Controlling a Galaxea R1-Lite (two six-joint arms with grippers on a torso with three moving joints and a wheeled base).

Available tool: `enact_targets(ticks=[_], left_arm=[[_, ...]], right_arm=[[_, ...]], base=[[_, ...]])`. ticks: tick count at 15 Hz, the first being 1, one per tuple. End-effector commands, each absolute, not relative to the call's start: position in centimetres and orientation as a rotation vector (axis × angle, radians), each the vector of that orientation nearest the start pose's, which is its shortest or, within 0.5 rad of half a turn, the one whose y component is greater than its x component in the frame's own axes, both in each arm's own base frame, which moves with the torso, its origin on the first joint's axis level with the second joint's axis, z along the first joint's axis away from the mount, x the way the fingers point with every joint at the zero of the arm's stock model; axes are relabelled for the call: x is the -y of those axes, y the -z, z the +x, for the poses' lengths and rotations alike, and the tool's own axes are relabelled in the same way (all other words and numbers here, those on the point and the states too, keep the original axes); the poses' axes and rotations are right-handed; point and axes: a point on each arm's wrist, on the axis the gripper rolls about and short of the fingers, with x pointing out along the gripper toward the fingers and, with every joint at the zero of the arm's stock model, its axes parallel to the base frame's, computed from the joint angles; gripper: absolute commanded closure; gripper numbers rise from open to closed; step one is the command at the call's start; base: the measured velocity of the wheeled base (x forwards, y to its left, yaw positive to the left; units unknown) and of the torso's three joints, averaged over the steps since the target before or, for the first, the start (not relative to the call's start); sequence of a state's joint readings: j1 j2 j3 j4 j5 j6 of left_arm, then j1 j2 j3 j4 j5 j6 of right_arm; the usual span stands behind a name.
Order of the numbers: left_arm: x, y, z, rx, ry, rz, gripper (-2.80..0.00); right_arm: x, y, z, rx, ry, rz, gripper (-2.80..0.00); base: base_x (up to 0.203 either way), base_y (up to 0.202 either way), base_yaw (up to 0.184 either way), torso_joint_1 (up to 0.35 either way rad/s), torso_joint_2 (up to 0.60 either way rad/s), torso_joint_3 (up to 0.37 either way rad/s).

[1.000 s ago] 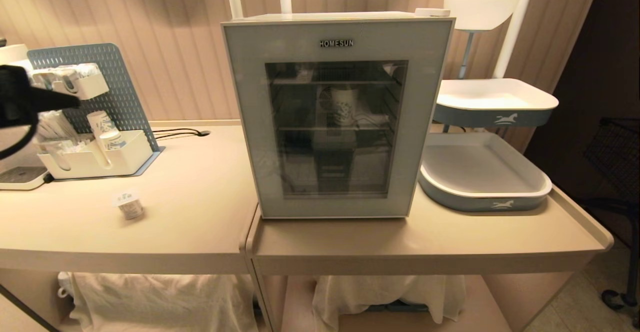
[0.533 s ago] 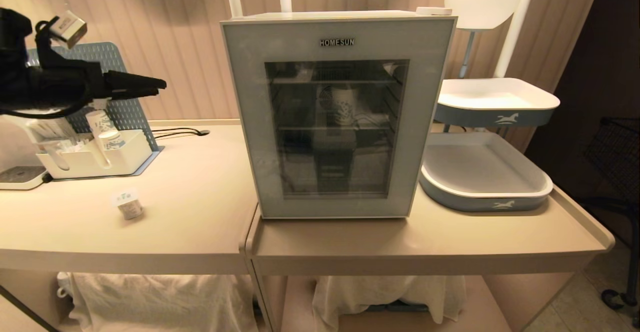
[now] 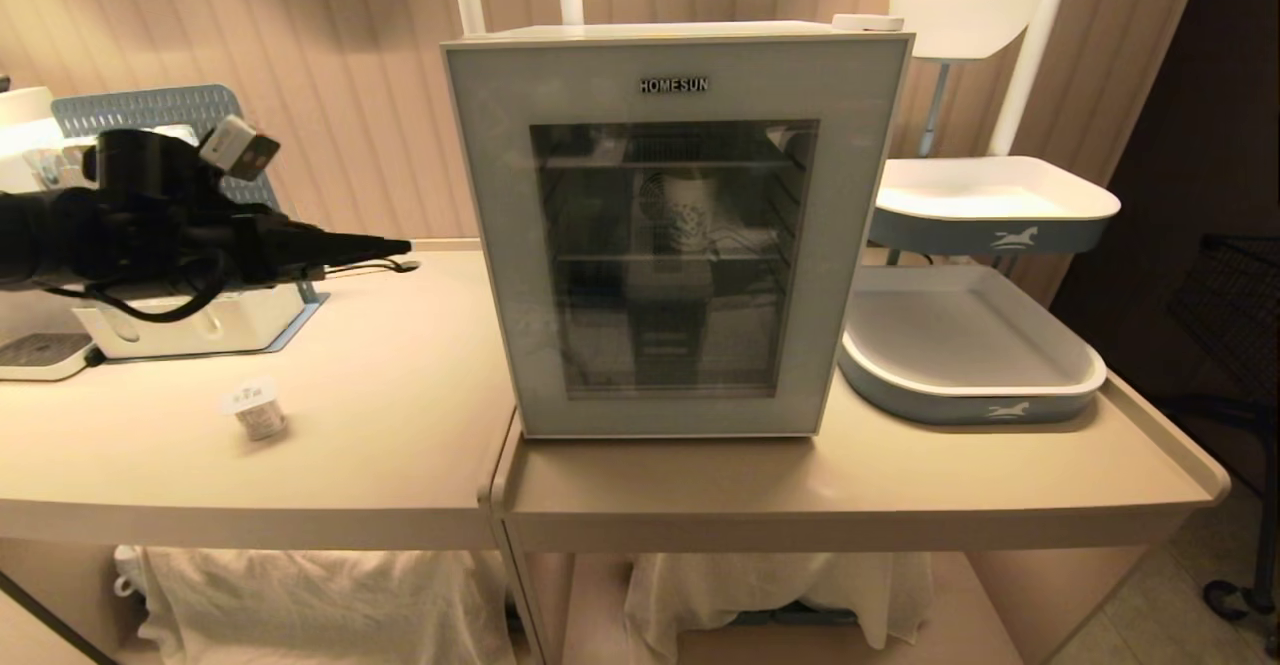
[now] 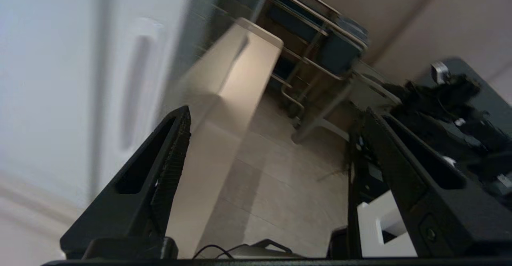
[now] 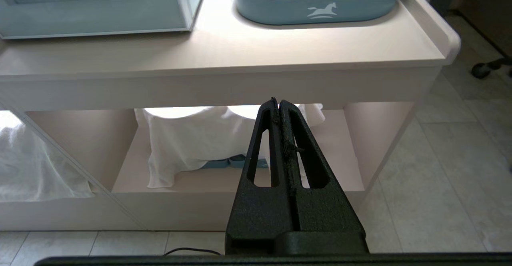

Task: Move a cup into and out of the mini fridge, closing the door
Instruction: Open the freezer door

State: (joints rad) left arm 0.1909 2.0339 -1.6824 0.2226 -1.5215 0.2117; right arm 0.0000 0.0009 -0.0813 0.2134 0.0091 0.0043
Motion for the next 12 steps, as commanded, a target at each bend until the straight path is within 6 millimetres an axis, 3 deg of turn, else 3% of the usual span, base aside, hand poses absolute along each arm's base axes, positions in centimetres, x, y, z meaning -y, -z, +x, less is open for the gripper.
enact_targets(ticks=[1,6,12], left_arm=[[-3.5,-23.4,38.5,-0.256,1.371,-0.269,-2.8],[-1.6,-20.8,38.2,-0.223,1.398,-0.183,-2.8],[-3.5,-20.4,38.6,-0.23,1.268,-0.116,-2.8]], right_arm=[[0.0,-7.6,-3.0,-0.135,-0.009,0.005,0.0],[0.0,-7.6,-3.0,-0.135,-0.009,0.005,0.0],[0.0,-7.6,-3.0,-0.135,-0.007,0.005,0.0]], base=[[0.0,0.0,0.0,0.0,0.0,0.0],[0.0,0.0,0.0,0.0,0.0,0.0],[0.0,0.0,0.0,0.0,0.0,0.0]])
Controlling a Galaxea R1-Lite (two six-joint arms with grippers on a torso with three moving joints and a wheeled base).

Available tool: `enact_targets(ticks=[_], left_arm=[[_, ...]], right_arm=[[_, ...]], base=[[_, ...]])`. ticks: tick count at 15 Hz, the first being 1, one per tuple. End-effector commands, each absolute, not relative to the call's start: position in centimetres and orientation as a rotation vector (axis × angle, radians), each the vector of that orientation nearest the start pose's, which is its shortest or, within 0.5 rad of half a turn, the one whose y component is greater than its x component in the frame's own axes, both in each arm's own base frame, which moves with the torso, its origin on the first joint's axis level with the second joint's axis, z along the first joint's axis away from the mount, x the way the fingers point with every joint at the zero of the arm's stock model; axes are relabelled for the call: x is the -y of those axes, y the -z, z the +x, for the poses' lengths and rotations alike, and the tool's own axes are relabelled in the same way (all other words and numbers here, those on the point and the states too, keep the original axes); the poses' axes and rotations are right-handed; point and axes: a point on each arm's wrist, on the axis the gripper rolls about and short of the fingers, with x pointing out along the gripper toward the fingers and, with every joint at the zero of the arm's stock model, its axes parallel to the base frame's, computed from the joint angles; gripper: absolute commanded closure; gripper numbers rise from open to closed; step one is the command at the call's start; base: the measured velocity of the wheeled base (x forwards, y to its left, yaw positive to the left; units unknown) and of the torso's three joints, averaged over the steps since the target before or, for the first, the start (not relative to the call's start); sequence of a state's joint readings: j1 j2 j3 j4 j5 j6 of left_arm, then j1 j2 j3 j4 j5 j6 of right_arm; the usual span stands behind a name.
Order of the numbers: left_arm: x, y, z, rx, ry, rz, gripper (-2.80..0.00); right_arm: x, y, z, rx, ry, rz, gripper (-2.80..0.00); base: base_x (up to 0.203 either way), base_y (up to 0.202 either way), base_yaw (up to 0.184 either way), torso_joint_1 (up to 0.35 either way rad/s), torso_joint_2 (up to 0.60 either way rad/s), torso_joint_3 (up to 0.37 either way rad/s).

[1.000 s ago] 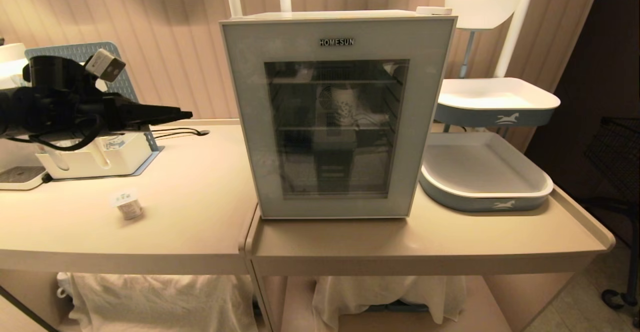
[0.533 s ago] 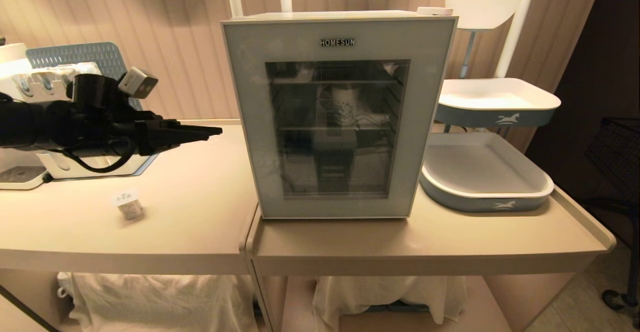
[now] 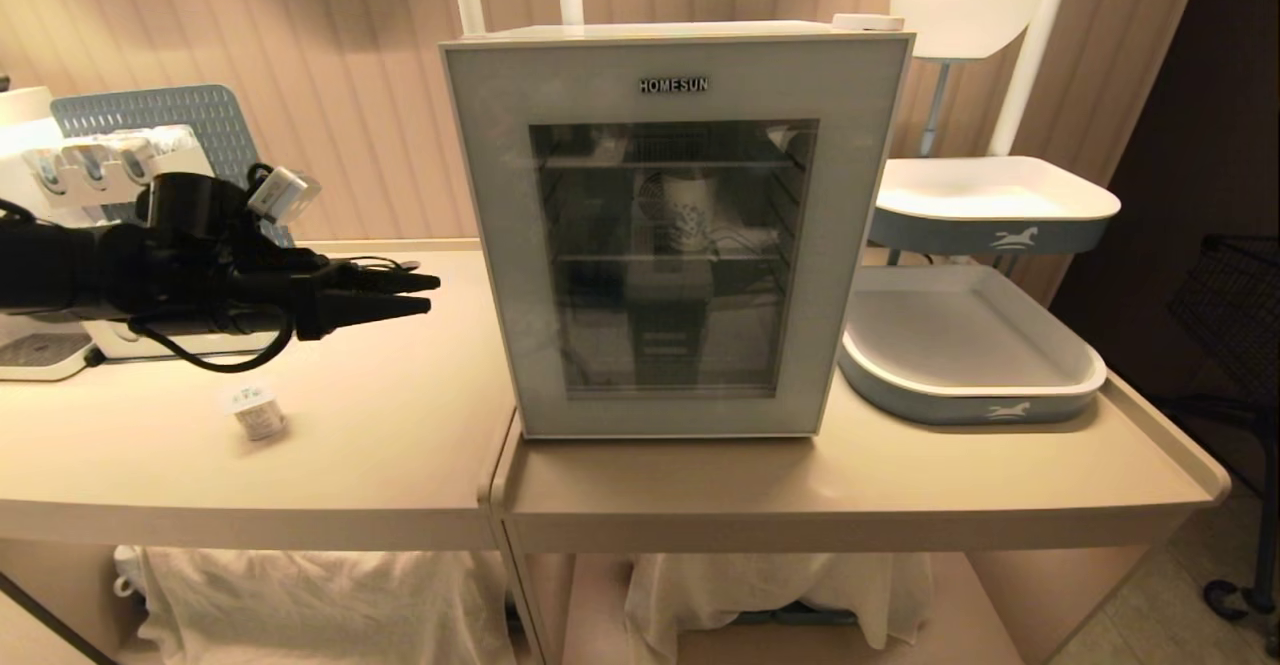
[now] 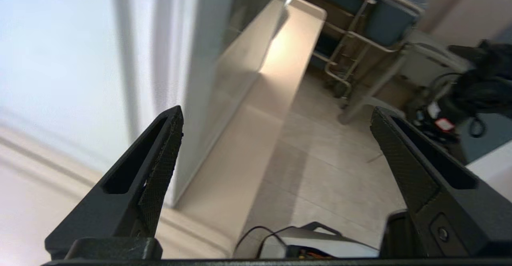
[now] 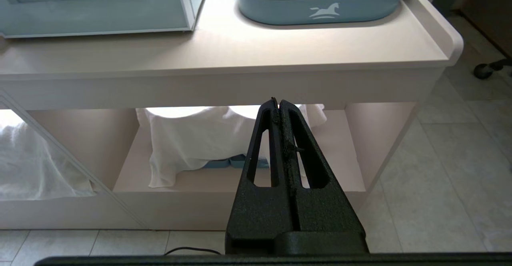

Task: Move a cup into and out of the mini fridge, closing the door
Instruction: Open the freezer door

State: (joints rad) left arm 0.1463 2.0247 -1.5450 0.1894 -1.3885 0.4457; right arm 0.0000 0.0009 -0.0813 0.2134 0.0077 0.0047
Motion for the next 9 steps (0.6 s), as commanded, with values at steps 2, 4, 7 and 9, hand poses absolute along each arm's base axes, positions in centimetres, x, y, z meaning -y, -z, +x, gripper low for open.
enact_targets(ticks=[2,4,7,9], left_arm=[[-3.4,-20.2,38.7,-0.231,1.225,-0.075,-2.8],[-2.5,-20.2,38.6,-0.235,1.238,-0.066,-2.8],[-0.8,-19.7,38.9,-0.256,1.246,-0.047,-2.8],[0.2,-19.0,39.4,-0.221,1.229,0.014,-2.8]], right_arm=[[0.0,-7.6,-3.0,-0.135,-0.007,0.005,0.0],[0.0,-7.6,-3.0,-0.135,-0.007,0.005,0.0],[0.0,-7.6,-3.0,-0.135,-0.007,0.005,0.0],[0.0,-7.6,-3.0,-0.134,-0.007,0.005,0.0]], base=[[0.0,0.0,0.0,0.0,0.0,0.0],[0.0,0.0,0.0,0.0,0.0,0.0],[0.0,0.0,0.0,0.0,0.0,0.0],[0.0,0.0,0.0,0.0,0.0,0.0]])
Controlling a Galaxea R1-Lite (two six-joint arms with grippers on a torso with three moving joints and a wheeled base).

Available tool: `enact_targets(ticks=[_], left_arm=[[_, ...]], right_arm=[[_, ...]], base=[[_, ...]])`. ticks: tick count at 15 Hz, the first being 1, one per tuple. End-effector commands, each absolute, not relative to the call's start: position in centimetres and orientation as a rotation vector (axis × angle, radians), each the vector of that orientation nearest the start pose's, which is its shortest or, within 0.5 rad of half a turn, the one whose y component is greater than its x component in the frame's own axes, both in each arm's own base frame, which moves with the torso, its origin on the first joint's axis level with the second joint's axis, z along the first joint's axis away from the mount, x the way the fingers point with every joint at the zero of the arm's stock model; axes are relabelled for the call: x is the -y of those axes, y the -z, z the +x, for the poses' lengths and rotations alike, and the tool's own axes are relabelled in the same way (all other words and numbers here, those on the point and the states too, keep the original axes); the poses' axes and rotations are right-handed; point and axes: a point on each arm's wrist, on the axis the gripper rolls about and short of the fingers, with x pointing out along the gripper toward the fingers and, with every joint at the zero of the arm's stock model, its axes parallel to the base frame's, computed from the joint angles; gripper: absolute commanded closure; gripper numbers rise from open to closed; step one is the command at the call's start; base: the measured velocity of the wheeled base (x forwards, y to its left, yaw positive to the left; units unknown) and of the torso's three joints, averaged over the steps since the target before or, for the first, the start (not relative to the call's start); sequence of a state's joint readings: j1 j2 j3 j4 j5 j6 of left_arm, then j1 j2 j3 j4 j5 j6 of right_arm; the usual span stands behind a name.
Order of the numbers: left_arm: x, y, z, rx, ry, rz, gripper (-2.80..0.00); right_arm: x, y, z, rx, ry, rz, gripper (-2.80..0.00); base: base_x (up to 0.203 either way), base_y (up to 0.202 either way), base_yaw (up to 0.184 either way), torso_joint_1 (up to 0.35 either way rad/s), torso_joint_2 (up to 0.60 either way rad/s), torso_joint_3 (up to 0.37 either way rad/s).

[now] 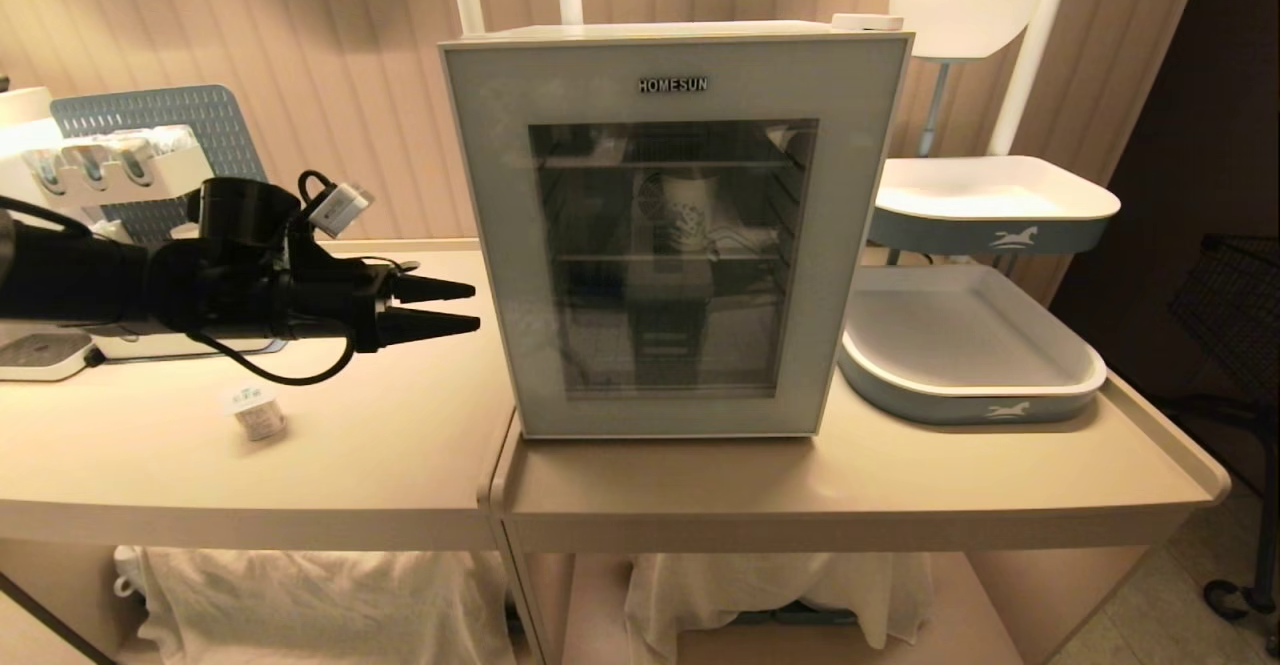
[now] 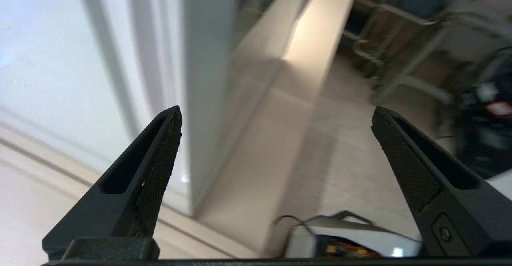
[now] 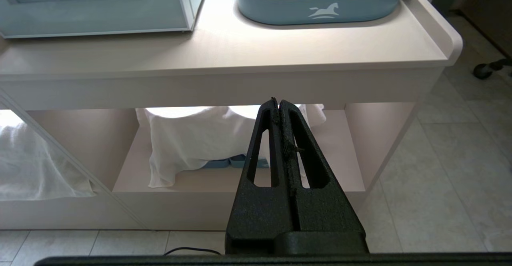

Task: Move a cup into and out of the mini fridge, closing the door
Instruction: Open the freezer door

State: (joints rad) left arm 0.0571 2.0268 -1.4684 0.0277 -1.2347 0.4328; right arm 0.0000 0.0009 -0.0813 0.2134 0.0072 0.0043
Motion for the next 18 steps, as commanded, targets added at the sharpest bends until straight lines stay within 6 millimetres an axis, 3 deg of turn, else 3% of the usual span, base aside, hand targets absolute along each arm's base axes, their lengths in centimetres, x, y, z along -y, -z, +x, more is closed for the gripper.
enact_targets(ticks=[1,5,14,18], left_arm=[[0.8,-18.6,39.6,-0.215,1.205,0.04,-2.8],[1.2,-18.7,39.7,-0.222,1.155,0.003,-2.8],[3.5,-18.3,38.9,-0.271,1.213,-0.046,-2.8],[2.4,-18.6,38.7,-0.242,1.182,-0.024,-2.8]], right_arm=[[0.0,-7.6,-3.0,-0.135,-0.007,0.005,0.0],[0.0,-7.6,-3.0,-0.133,-0.007,0.005,0.0],[0.0,-7.6,-3.0,-0.134,-0.007,0.005,0.0],[0.0,-7.6,-3.0,-0.133,-0.007,0.005,0.0]], base=[[0.0,0.0,0.0,0.0,0.0,0.0],[0.0,0.0,0.0,0.0,0.0,0.0],[0.0,0.0,0.0,0.0,0.0,0.0],[0.0,0.0,0.0,0.0,0.0,0.0]])
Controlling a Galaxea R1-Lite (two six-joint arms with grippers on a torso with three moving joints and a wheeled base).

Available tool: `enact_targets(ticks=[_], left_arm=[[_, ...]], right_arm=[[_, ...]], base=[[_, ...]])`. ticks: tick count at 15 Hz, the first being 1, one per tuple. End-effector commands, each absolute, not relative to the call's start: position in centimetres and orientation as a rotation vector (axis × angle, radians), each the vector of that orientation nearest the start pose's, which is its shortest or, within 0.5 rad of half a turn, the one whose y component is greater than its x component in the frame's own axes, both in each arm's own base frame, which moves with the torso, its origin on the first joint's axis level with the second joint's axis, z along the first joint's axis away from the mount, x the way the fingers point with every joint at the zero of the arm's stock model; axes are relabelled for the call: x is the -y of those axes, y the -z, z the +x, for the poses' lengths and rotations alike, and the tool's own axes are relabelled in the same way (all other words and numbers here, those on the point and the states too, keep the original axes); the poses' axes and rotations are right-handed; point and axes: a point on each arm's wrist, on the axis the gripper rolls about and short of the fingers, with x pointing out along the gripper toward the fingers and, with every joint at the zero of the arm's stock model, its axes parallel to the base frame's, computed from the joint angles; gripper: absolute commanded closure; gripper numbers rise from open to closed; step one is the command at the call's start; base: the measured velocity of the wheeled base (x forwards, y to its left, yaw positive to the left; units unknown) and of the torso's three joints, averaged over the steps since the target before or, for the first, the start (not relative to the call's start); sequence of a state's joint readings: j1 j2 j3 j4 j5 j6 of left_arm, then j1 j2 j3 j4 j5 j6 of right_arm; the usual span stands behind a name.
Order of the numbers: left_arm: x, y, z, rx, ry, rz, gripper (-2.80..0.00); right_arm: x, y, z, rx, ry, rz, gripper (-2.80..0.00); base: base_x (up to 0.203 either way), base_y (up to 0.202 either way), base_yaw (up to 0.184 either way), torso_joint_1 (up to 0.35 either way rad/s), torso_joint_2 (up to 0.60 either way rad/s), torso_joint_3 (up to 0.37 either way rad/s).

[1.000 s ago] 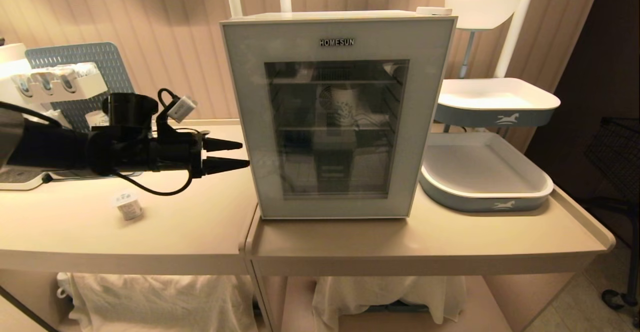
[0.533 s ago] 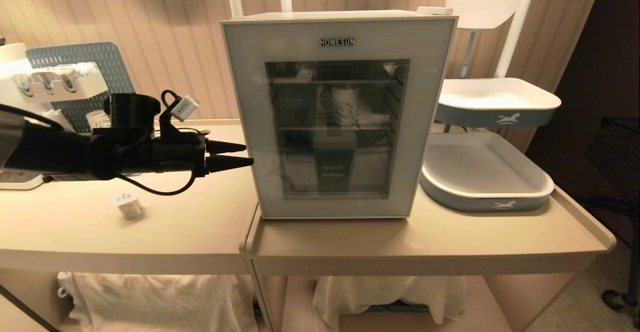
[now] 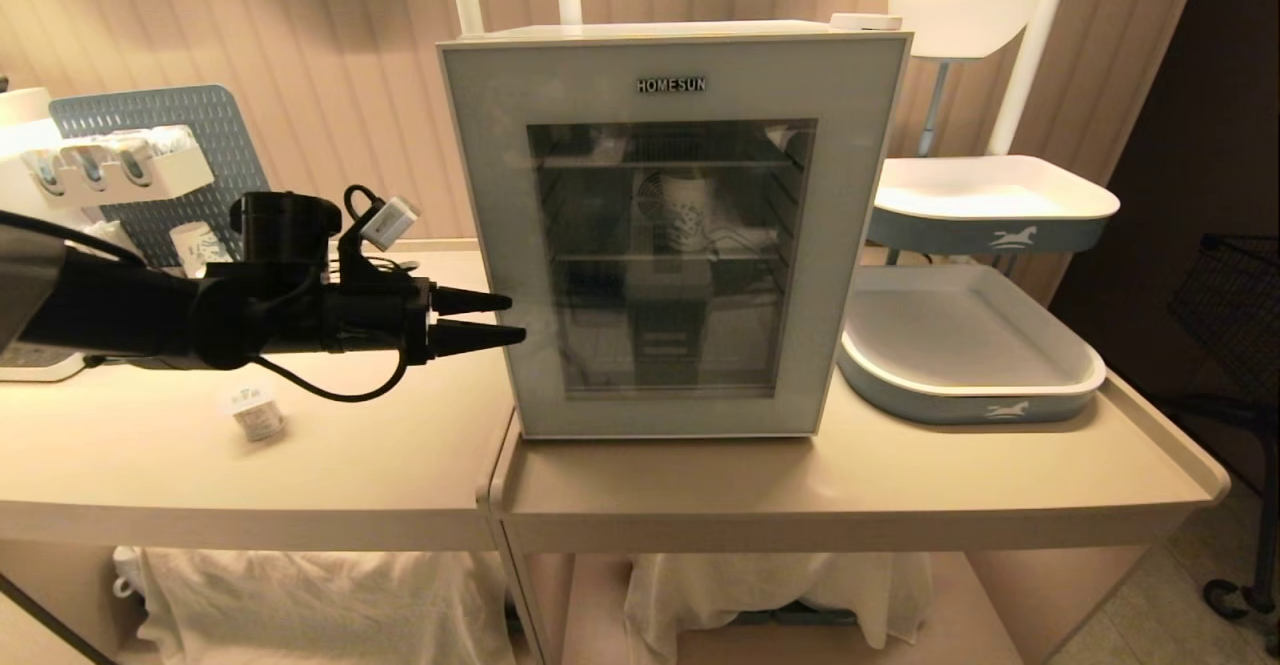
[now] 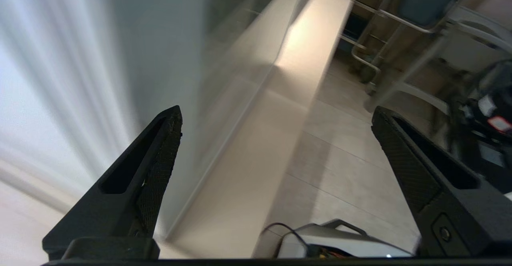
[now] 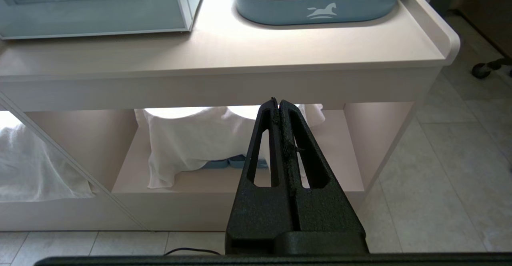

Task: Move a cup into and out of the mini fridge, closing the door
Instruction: Open the freezer door

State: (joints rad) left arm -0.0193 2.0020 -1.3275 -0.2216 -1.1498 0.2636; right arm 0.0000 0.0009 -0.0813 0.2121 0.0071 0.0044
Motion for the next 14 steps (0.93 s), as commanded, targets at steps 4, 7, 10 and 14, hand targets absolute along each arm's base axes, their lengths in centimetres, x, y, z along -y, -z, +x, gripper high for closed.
enact_targets(ticks=[4,7,10,14], left_arm=[[0.5,-19.0,38.8,-0.208,1.101,0.001,-2.8],[1.9,-18.6,39.3,-0.223,1.04,0.033,-2.8],[4.1,-18.2,39.5,-0.224,1.032,0.063,-2.8],[5.6,-17.7,39.5,-0.239,1.057,0.065,-2.8]], right_arm=[[0.0,-7.6,-3.0,-0.135,-0.007,0.005,0.0],[0.0,-7.6,-3.0,-0.135,-0.007,0.005,0.0],[0.0,-7.6,-3.0,-0.135,-0.007,0.005,0.0],[0.0,-7.6,-3.0,-0.133,-0.007,0.005,0.0]], base=[[0.0,0.0,0.0,0.0,0.0,0.0],[0.0,0.0,0.0,0.0,0.0,0.0],[0.0,0.0,0.0,0.0,0.0,0.0],[0.0,0.0,0.0,0.0,0.0,0.0]])
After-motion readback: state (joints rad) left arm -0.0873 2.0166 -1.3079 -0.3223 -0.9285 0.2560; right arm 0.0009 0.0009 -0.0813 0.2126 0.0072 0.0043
